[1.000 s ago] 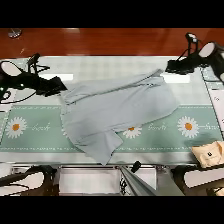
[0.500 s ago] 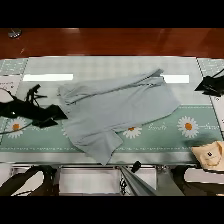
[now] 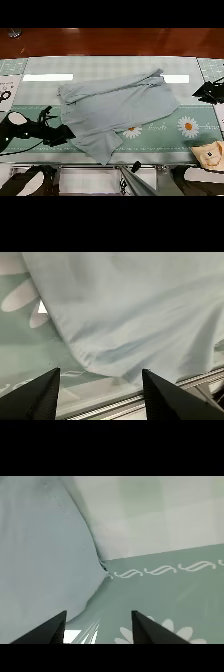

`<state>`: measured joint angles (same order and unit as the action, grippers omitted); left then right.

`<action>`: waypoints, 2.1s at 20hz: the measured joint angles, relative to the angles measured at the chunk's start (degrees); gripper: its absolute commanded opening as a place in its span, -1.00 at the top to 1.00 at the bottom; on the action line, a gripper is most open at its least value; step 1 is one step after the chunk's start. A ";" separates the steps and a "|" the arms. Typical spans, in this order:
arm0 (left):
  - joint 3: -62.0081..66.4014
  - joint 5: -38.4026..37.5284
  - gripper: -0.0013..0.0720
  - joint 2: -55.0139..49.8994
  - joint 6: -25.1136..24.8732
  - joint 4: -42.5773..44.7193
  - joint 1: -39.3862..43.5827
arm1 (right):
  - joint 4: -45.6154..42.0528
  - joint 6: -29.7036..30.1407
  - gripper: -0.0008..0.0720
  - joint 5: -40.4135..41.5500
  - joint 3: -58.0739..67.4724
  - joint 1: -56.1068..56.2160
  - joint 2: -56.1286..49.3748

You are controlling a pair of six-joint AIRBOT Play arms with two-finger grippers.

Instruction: Fold the shirts.

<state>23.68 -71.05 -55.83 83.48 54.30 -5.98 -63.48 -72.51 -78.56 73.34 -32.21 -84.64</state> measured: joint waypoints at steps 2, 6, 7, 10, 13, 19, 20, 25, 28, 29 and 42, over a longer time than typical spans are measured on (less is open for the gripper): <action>-1.57 2.34 -0.59 -0.17 0.57 -0.35 2.10 | 0.37 0.17 -0.37 0.13 -0.11 -0.07 0.00; -2.89 7.87 -0.05 -0.94 1.05 -2.38 6.47 | 0.55 0.37 -0.37 0.17 -0.20 -0.17 0.00; -3.02 10.32 0.11 -1.22 1.16 -3.69 7.58 | 0.52 0.52 -0.37 0.20 -0.20 -0.17 0.00; -3.26 17.94 0.90 -2.62 1.05 -7.93 11.26 | 0.52 0.92 -0.37 0.24 -0.20 -0.17 0.00; -3.34 21.59 0.90 -3.39 1.01 -10.56 13.05 | -1.29 1.42 -0.68 0.37 -0.70 -0.22 0.02; -3.34 22.67 0.90 -3.80 0.33 -12.15 13.94 | -0.72 3.52 -0.68 2.86 -8.11 -0.52 -0.59; -3.34 22.69 0.90 -3.82 0.31 -12.31 14.01 | 0.35 3.69 -0.68 3.74 -8.94 -0.52 -1.27; -3.34 22.62 0.90 -3.87 0.13 -12.55 14.05 | 6.86 4.42 -0.66 4.98 -10.58 1.20 -5.07; -3.34 22.60 0.90 -3.87 0.13 -12.55 14.05 | 8.48 4.42 -0.12 6.73 -10.84 4.87 -6.97; -3.34 22.60 0.90 -3.87 0.13 -12.55 14.05 | 8.74 3.87 0.03 7.61 -10.86 6.38 -7.50; 11.15 22.16 0.90 6.69 0.07 -12.52 13.57 | 10.29 5.27 0.90 8.17 1.49 12.50 4.35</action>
<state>34.83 -48.88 -49.15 83.55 41.78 7.60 -53.19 -67.24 -70.39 74.83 -19.70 -80.29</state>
